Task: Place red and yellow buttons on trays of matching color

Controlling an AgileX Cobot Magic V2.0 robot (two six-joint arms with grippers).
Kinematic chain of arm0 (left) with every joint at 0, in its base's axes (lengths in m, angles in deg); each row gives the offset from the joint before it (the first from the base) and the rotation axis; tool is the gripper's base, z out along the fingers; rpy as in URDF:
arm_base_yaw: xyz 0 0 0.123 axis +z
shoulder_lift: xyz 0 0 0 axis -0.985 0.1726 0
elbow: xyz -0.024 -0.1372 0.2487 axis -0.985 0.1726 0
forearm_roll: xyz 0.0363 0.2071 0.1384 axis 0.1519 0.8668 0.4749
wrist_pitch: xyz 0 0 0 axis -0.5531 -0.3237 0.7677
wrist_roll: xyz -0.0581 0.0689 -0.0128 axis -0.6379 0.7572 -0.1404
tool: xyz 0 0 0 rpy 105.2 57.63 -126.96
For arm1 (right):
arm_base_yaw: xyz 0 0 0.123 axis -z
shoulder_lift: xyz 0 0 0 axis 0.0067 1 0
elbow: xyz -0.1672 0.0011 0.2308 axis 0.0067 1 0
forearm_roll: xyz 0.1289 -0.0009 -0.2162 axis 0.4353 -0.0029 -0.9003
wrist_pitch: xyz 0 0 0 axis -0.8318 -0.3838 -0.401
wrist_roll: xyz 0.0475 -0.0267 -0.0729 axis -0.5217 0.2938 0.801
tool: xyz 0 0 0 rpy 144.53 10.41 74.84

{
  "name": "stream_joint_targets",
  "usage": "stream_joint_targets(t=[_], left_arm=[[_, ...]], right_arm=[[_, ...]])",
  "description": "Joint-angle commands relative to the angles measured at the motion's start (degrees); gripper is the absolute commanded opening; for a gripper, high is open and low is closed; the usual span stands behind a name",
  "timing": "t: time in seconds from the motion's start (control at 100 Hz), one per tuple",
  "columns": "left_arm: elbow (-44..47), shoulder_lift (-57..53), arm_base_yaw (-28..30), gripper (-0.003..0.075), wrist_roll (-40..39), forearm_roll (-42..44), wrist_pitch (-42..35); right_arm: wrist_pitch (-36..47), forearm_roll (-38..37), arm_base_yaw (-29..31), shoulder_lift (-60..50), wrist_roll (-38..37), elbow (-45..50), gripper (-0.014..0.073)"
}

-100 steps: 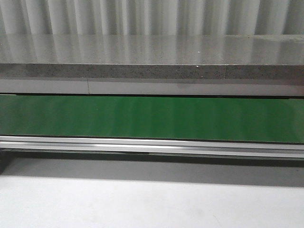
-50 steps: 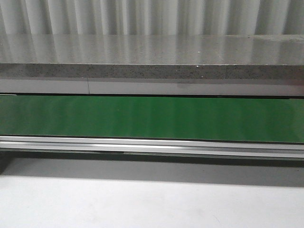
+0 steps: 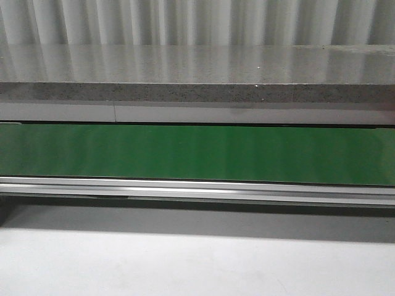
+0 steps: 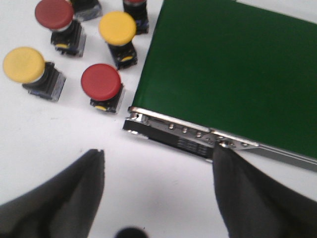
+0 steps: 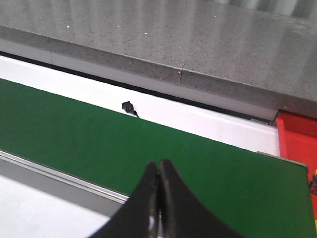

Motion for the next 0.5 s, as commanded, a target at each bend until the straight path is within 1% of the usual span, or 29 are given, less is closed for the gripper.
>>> stream_joint_targets(t=[0.0,0.06,0.23,0.34,0.49], left_arm=[[-3.59,3.95,3.17,0.0531,-0.65,-0.57,1.70],[-4.98,7.14,5.13,0.0531,-0.65,-0.57,3.68],[-8.18,14.93,9.43,0.0510,-0.65,-0.57,6.11],[-10.51,19.90,10.56,0.0510,-0.65,-1.62,6.88],[-13.81,25.01,10.84,0.0510,-0.65,-5.58,5.81]], right_arm=[[3.81,0.35,-0.05,0.41,0.58,-1.21,-0.0065],[3.81,0.35,-0.05,0.41,0.58,-1.21,-0.0065],[3.81,0.35,-0.05,0.41,0.58,-1.21,-0.0065],[3.81,0.35,-0.05,0.41,0.58,-1.21,-0.0065],[3.81,0.35,-0.05,0.41,0.58,-1.21,-0.0065]])
